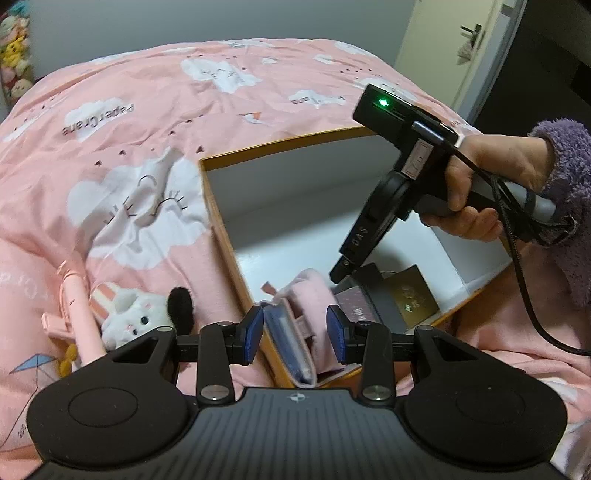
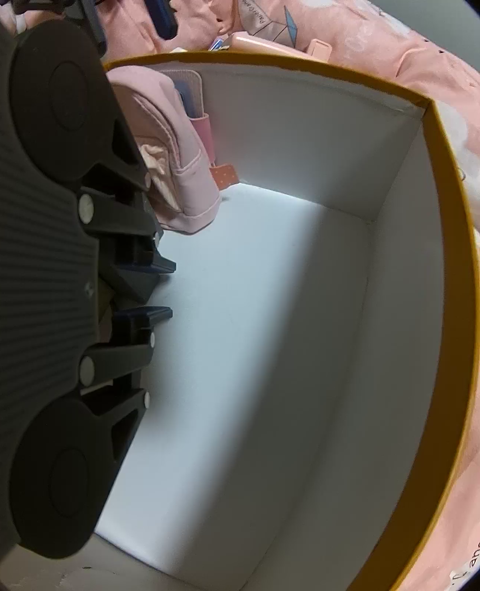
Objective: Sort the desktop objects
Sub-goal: 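Move both grippers back to the pile of items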
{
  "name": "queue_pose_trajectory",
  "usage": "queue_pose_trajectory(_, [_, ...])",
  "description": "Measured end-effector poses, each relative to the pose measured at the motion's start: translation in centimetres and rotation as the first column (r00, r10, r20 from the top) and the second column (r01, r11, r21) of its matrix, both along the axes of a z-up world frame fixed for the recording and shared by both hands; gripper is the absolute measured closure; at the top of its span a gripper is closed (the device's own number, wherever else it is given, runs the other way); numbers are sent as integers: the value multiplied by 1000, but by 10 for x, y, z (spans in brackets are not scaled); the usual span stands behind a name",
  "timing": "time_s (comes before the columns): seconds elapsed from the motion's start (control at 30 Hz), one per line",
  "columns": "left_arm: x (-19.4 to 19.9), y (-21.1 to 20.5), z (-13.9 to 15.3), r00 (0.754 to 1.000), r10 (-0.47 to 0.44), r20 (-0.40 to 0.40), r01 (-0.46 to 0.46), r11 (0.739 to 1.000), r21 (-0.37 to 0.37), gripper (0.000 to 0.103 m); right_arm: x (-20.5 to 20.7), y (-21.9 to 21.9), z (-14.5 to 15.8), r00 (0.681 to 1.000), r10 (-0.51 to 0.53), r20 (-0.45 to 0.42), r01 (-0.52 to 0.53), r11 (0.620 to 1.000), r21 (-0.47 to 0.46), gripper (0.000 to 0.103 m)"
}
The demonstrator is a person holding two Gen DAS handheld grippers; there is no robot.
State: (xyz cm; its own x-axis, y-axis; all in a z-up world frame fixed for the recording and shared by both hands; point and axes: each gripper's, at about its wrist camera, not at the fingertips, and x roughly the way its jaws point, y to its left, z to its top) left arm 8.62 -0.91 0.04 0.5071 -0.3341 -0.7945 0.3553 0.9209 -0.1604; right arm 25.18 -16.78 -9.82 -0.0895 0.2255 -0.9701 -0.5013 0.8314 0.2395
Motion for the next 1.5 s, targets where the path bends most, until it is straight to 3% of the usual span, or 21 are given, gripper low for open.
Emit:
queue_pose_trajectory(0.17, [0,12,0,999,40,-6,-41,999,-17,60,0,2,0,1000,-2,7,2,1000,-6,83])
queue_pose_trajectory(0.37, [-5,23,2,998,67,-16,-67,997,-22,60,-19,0,36,983,11,185,-15,1000,23,80])
queue_pose_trajectory(0.6, [-15,53,11,985,168,-23,-170,983,-66,60,-74,5,92,905,25,425,-93,986,141,80])
queue_pose_trajectory(0.8, [-28,96,20,944,326,-50,-329,939,-98,60,-126,32,123,848,39,529,-209,941,265,80])
queue_pose_trajectory(0.93, [-37,117,16,916,389,-95,-396,915,-80,61,-159,56,116,825,65,562,-284,907,312,80])
queue_pose_trajectory(1.13, [-48,129,-4,886,436,-161,-438,899,22,61,-193,89,92,855,159,494,-360,868,343,80])
queue_pose_trajectory(1.2, [-49,127,-13,892,412,-187,-406,911,72,59,-203,101,83,837,217,502,-401,867,294,72])
queue_pose_trajectory(1.33, [-46,119,-31,908,364,-208,-338,929,150,53,-212,122,63,788,314,531,-465,867,178,71])
queue_pose_trajectory(1.5, [-38,123,-41,917,330,-225,-308,943,126,43,-210,132,53,756,373,538,-510,851,126,71])
